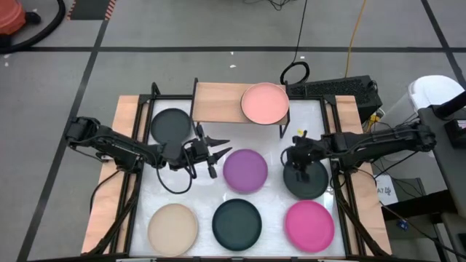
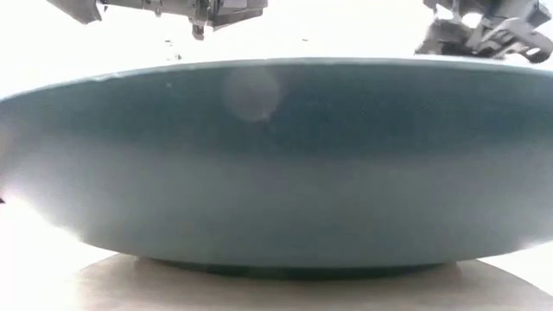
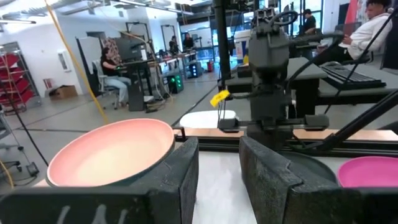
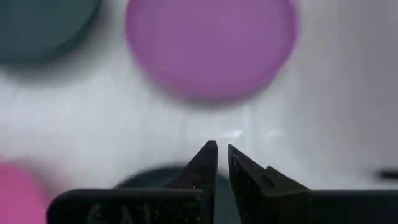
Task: Place and stack plates onto a shelf
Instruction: Stack the bottom black plate on top of the light orange plate on the shelf
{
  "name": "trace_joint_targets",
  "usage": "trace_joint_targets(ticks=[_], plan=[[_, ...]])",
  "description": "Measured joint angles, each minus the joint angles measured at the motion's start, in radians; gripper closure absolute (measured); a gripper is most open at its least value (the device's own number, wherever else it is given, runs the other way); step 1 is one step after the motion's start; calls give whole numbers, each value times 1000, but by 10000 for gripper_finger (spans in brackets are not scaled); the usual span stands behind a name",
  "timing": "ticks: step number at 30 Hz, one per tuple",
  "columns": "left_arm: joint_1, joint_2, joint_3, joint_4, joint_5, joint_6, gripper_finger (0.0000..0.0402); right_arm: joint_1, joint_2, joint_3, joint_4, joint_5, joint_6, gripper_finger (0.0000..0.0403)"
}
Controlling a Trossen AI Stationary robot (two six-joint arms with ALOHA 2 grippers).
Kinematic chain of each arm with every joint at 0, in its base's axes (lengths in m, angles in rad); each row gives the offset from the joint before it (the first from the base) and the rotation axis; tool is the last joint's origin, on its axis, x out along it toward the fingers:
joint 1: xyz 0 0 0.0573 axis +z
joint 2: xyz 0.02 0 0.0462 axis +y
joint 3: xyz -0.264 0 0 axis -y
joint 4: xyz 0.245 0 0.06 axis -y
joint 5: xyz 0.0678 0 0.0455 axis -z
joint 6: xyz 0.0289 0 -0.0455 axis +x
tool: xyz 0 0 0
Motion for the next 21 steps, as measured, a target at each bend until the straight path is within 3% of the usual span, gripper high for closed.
trace_joint_targets(ticks=[6,11,21], plan=[[1,0,0,0,1,-8,279,-3,5,0,-128,-52,47,380],[7,0,0,-1,2,-25,279,-20,45,-2,-128,-59,48,370],[8,0,0,-1,1,-39,279,-96,243,-3,-33,-31,-62,259]])
